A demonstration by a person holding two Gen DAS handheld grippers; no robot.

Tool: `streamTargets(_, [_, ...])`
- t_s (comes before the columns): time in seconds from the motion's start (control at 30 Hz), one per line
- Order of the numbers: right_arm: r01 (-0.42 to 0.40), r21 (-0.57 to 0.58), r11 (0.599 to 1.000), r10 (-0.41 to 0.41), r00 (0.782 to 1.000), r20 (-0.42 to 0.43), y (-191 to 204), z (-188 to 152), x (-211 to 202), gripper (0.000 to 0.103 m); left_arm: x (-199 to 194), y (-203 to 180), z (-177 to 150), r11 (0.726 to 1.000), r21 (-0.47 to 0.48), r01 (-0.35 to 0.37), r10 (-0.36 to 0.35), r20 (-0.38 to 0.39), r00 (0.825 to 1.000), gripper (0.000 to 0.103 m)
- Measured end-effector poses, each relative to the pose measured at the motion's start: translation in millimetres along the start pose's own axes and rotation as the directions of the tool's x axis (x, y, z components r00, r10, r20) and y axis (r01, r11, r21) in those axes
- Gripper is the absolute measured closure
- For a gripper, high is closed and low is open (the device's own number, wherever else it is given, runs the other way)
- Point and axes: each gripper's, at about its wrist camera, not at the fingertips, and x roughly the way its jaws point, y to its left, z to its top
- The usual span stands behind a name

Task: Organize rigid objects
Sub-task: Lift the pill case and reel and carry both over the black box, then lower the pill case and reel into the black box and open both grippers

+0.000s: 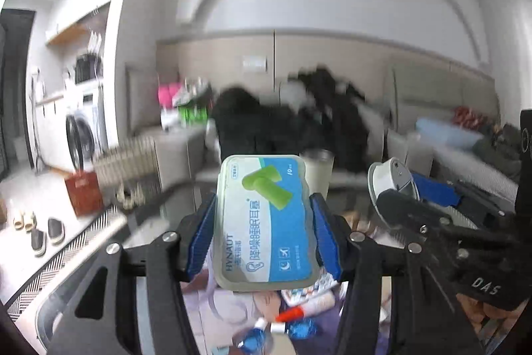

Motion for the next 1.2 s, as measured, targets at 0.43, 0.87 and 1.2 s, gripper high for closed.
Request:
streamTargets(0.43, [0.067,-0.048,0.997,-0.060,0.988,0.141,17,24,-34,0.054,-9,11,15,1.000,-0.001,-0.002,0.002,0.108,0.994,0.049])
streamTargets(0.87, [0.160,0.107,0.981,-0.141,0.976,-0.163,-55,32,108,0.054,147,33,8,0.996,-0.079,-0.035,0.019,-0.201,0.980,0.049])
streamTargets(1.2, [0.138,0.172,0.975,-0.045,0.888,-0.457,-81,-10,164,0.054,203,15,-30,0.998,-0.070,-0.009,-0.026,-0.488,0.873,0.049])
